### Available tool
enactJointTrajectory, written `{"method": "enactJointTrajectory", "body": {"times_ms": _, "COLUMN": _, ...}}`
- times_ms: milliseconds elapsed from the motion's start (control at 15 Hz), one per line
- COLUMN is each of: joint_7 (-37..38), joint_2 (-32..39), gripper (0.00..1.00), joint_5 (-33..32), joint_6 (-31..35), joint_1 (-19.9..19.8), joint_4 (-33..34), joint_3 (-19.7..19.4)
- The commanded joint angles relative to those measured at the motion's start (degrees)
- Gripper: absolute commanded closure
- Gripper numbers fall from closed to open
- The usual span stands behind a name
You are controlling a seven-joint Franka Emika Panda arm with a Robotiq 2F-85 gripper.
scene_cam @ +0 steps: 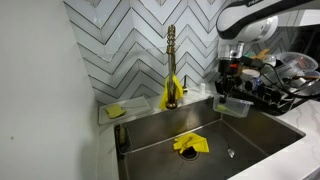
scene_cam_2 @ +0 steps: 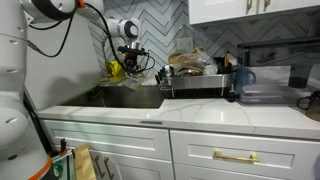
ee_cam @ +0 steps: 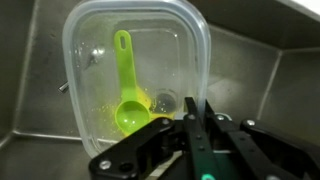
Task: Put the spoon inside the container then put the container inside the sink
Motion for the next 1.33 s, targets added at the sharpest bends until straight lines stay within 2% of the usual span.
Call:
{"method": "enactJointTrajectory", "body": {"times_ms": 0, "joint_7": 7.9, "joint_2": 0.9, "gripper": 0.98, "joint_5": -0.4, "joint_6": 7.8, "joint_1": 1.8, "joint_4": -4.4, "joint_3": 0.3}}
{"method": "enactJointTrajectory", "body": {"times_ms": 333, "joint_7": 14.9, "joint_2": 2.7, "gripper": 0.98, "joint_5": -0.4, "joint_6": 15.2, "joint_1": 2.6, "joint_4": -9.6, "joint_3": -0.1}}
{"method": "enactJointTrajectory", "body": {"times_ms": 533, "joint_7": 12.7, "joint_2": 3.9, "gripper": 0.98, "joint_5": 2.3, "joint_6": 20.5, "joint_1": 0.5, "joint_4": -12.0, "joint_3": 0.1}}
{"method": "enactJointTrajectory", "body": {"times_ms": 600, "joint_7": 13.8, "joint_2": 4.0, "gripper": 0.93, "joint_5": 0.2, "joint_6": 17.1, "joint_1": 1.5, "joint_4": -9.6, "joint_3": 0.2}}
{"method": "enactJointTrajectory", "body": {"times_ms": 933, "joint_7": 13.6, "joint_2": 4.7, "gripper": 0.93, "joint_5": 0.8, "joint_6": 19.2, "joint_1": 0.6, "joint_4": -10.6, "joint_3": 0.0}}
{"method": "enactJointTrajectory", "body": {"times_ms": 1000, "joint_7": 13.6, "joint_2": 4.7, "gripper": 0.98, "joint_5": 0.8, "joint_6": 19.2, "joint_1": 0.6, "joint_4": -10.6, "joint_3": 0.1}}
{"method": "enactJointTrajectory", "body": {"times_ms": 1267, "joint_7": 16.0, "joint_2": 10.3, "gripper": 0.98, "joint_5": -2.8, "joint_6": 20.6, "joint_1": 2.3, "joint_4": -7.5, "joint_3": -0.9}}
